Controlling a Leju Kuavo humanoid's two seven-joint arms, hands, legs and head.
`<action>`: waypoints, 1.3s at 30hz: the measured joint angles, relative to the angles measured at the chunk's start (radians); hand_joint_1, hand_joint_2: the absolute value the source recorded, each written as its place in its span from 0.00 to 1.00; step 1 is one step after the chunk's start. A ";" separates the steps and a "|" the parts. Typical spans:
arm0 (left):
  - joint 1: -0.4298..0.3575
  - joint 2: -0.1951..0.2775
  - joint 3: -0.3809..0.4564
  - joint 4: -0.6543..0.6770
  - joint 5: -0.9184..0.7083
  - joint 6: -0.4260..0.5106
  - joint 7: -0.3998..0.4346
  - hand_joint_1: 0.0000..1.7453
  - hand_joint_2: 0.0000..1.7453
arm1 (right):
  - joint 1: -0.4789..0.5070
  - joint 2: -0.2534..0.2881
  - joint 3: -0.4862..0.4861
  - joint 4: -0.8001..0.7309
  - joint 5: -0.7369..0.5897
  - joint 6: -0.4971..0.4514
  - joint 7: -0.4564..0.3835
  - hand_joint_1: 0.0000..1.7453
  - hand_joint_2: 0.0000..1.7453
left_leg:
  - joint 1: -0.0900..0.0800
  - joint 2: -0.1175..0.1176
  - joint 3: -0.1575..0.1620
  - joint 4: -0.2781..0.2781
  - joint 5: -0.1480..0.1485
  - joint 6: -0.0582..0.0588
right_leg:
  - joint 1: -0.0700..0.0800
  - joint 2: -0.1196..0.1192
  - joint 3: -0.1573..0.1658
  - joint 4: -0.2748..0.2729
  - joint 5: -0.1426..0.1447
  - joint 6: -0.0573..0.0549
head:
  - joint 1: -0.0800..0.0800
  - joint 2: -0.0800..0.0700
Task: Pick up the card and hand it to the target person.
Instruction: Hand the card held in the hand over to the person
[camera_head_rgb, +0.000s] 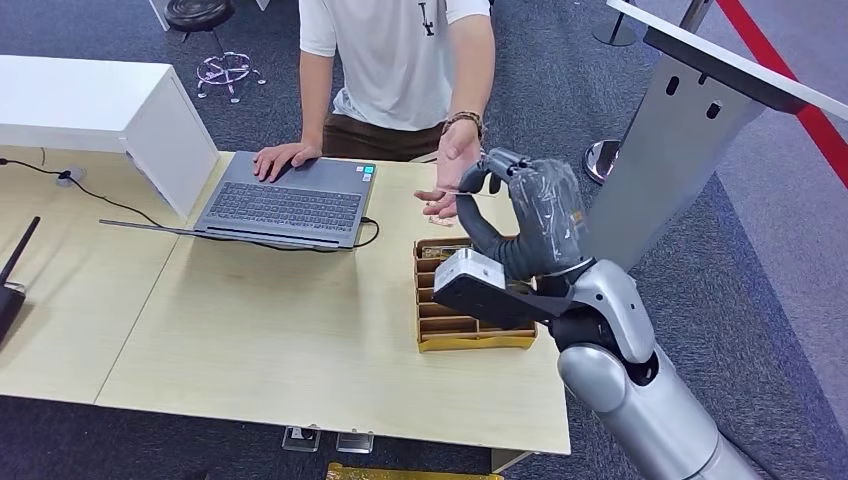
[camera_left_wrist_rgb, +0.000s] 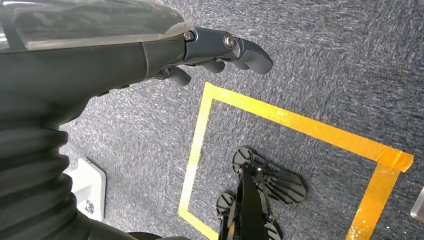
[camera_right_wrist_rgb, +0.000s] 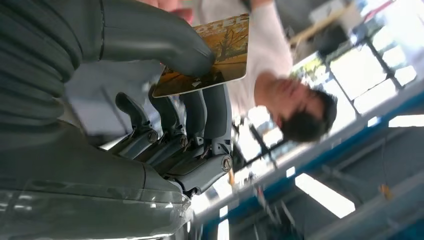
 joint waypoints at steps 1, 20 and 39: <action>0.000 0.000 0.000 0.000 0.000 0.000 0.000 0.00 1.00 | 0.000 0.000 0.000 0.001 0.059 -0.033 0.005 0.84 1.00 | 0.000 0.000 0.000 0.000 0.000 0.000 | 0.000 0.000 0.000 0.000 0.000 0.000 | 0.000 0.000; -0.002 -0.008 -0.001 0.000 -0.003 0.016 0.032 0.00 0.75 | 0.007 0.025 0.000 0.120 0.283 -0.175 0.000 0.16 1.00 | 0.000 0.000 0.000 0.000 0.000 0.000 | 0.000 0.000 0.000 0.000 0.000 0.000 | 0.000 0.000; 0.000 -0.008 -0.002 0.000 0.002 0.032 0.025 0.00 0.00 | 0.131 0.025 -0.083 0.140 -0.755 0.035 -0.218 0.00 1.00 | 0.000 0.000 0.000 0.000 0.000 0.000 | 0.000 0.000 0.000 0.000 0.000 0.000 | 0.000 0.000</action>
